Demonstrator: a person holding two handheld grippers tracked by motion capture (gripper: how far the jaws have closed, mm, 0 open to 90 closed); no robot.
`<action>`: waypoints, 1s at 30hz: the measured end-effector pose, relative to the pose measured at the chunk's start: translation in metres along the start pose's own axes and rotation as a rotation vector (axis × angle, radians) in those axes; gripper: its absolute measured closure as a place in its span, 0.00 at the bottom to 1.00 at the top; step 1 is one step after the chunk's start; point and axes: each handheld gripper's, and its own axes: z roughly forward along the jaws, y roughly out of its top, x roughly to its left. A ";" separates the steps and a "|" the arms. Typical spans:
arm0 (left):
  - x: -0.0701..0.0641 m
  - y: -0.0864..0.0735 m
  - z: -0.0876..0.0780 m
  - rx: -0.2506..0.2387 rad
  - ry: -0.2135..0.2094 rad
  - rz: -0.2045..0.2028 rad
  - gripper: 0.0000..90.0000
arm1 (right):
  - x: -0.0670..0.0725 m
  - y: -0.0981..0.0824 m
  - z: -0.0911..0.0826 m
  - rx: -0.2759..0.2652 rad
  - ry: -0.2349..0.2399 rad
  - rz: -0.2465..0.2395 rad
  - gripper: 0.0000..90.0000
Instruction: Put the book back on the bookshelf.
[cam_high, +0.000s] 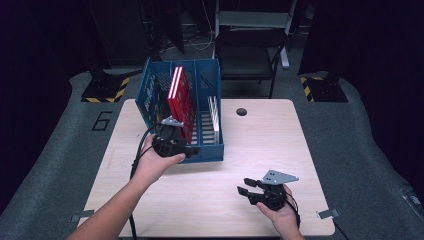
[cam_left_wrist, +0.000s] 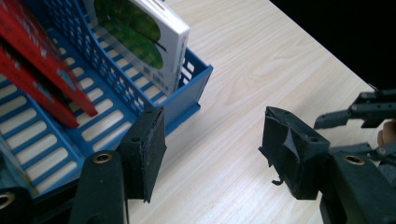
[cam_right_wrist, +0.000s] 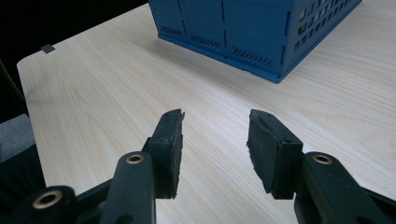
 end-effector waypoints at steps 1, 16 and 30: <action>0.000 -0.004 0.000 0.004 0.010 0.008 0.44 | 0.000 0.000 0.000 0.001 0.000 0.000 0.61; 0.007 -0.065 0.005 -0.008 0.032 -0.019 0.44 | 0.000 -0.001 0.002 0.016 -0.010 -0.007 0.57; 0.017 -0.108 0.002 -0.028 0.059 -0.054 0.44 | 0.000 -0.001 0.002 0.015 -0.017 -0.001 0.56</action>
